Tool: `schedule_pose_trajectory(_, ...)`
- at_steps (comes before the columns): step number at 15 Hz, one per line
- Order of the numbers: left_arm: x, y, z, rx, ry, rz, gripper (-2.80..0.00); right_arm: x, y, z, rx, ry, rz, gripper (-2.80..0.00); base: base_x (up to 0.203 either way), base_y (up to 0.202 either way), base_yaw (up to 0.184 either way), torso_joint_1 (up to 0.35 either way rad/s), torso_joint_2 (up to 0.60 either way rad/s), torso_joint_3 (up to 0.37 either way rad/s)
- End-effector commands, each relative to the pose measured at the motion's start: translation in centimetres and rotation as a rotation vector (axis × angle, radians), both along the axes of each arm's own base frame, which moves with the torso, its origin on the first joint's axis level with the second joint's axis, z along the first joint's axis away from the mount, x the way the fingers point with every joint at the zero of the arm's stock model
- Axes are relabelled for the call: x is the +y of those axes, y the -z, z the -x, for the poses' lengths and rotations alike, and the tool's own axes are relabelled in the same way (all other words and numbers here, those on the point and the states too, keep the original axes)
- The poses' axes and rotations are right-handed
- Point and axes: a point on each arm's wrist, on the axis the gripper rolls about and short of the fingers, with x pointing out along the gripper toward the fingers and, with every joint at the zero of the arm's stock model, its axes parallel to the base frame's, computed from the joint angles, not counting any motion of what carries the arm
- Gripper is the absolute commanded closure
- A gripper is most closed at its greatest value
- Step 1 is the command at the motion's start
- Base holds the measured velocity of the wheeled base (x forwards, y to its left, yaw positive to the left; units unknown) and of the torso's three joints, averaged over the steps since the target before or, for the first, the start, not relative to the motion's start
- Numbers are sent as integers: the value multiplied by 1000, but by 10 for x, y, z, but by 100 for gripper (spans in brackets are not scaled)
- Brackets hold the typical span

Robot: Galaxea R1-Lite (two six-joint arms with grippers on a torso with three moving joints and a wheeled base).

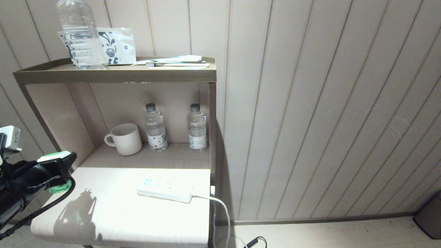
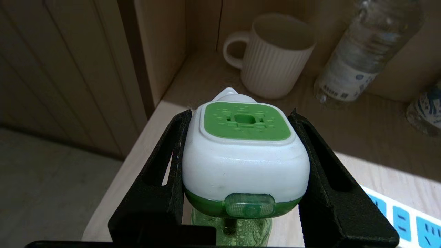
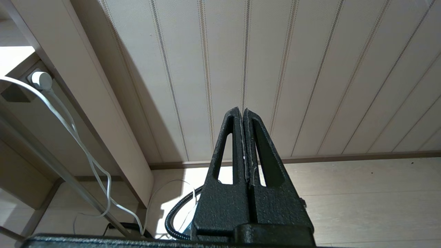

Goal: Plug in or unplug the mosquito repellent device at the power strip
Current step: Place the mosquito repellent liquid on the table

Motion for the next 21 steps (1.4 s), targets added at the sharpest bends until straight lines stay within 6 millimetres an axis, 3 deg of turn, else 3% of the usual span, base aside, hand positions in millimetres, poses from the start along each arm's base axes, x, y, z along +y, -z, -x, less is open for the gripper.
schedule_pose_trajectory(1, 3, 16, -19, -125, -11, -18, 0, 0, 0, 0, 2, 0, 0, 0, 0, 0, 0, 0, 0, 0)
schedule_pose_trajectory(3, 1, 21, -23, -215, -30, -80, 0, 0, 0, 0, 2, 0, 0, 0, 0, 0, 0, 0, 0, 0)
schedule_pose_trajectory(5, -11, 32, -23, -159, -80, -140, 0, 0, 0, 0, 2, 0, 0, 0, 0, 0, 0, 0, 0, 0)
schedule_pose_trajectory(9, -23, 33, -22, -150, -45, -149, 0, 0, 0, 0, 2, 0, 0, 0, 0, 0, 0, 0, 0, 0)
schedule_pose_trajectory(21, -33, 24, -11, -184, -123, -160, 0, 0, 0, 0, 2, 0, 0, 0, 0, 0, 0, 0, 0, 0)
